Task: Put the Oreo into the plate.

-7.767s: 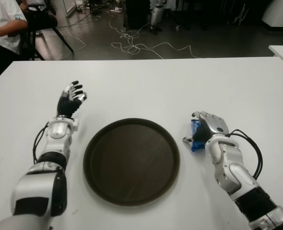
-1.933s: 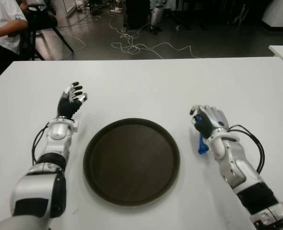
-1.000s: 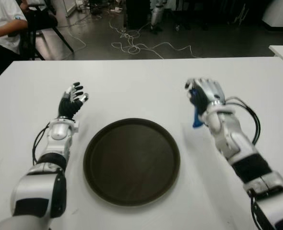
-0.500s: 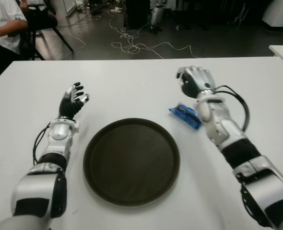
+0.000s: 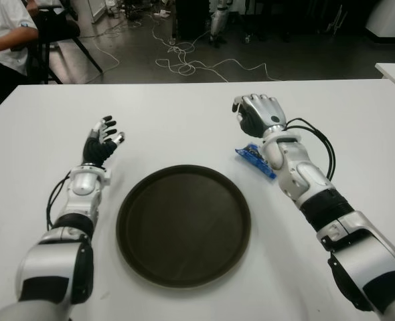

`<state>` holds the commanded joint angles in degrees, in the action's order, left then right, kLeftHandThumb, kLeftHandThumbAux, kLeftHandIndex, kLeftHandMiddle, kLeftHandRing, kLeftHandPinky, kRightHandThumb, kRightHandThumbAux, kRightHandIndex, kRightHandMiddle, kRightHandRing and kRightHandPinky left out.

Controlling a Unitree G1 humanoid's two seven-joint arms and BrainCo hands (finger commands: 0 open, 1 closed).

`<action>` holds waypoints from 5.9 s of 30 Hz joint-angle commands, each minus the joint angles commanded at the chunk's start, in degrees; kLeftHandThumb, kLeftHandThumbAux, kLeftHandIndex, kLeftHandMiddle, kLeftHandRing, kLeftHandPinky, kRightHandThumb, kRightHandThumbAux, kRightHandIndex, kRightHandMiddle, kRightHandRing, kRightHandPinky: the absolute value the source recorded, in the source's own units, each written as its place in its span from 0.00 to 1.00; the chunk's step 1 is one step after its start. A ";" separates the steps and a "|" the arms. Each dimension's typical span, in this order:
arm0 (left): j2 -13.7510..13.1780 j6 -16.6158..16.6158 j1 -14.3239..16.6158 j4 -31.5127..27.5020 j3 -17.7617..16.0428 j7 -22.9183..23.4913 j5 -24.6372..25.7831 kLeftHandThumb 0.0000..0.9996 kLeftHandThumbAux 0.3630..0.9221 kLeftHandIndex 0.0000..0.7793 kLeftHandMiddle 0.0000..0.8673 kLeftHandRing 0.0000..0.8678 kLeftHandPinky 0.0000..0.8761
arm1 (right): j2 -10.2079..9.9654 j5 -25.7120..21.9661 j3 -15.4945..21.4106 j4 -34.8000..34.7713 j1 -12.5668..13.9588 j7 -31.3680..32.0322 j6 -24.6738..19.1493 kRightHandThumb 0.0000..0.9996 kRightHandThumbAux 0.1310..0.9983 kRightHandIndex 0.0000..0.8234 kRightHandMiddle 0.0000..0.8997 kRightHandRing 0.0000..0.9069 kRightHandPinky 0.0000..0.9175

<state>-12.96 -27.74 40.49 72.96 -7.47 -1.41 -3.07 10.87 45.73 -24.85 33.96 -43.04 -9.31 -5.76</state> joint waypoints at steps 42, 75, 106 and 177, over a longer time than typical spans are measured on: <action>0.15 0.03 -0.06 -0.25 -0.16 -0.87 0.03 0.00 0.62 0.18 0.20 0.16 0.12 | 3.02 0.23 0.33 -7.64 3.79 8.78 -9.57 0.02 0.58 0.02 0.01 0.01 0.01; -0.19 -1.89 -0.48 -0.35 -1.01 1.80 0.88 0.00 0.59 0.16 0.18 0.14 0.11 | 3.53 5.27 -3.68 -13.74 9.51 14.51 -17.77 0.00 0.45 0.00 0.00 0.00 0.00; -1.16 -1.88 -0.61 -0.13 -0.37 1.36 0.18 0.00 0.55 0.17 0.20 0.16 0.12 | 0.65 4.10 -3.90 -0.07 7.45 9.38 -18.80 0.00 0.51 0.00 0.00 0.00 0.00; -1.08 -2.84 -1.00 -0.43 0.01 0.14 -0.86 0.00 0.58 0.18 0.21 0.15 0.11 | -0.03 -0.90 -3.04 12.90 1.70 6.94 -18.64 0.00 0.56 0.01 0.00 0.01 0.05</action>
<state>-14.04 -30.58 39.49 72.53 -7.46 -1.27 -3.93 10.83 44.83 -27.89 46.86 -41.34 -2.37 -24.40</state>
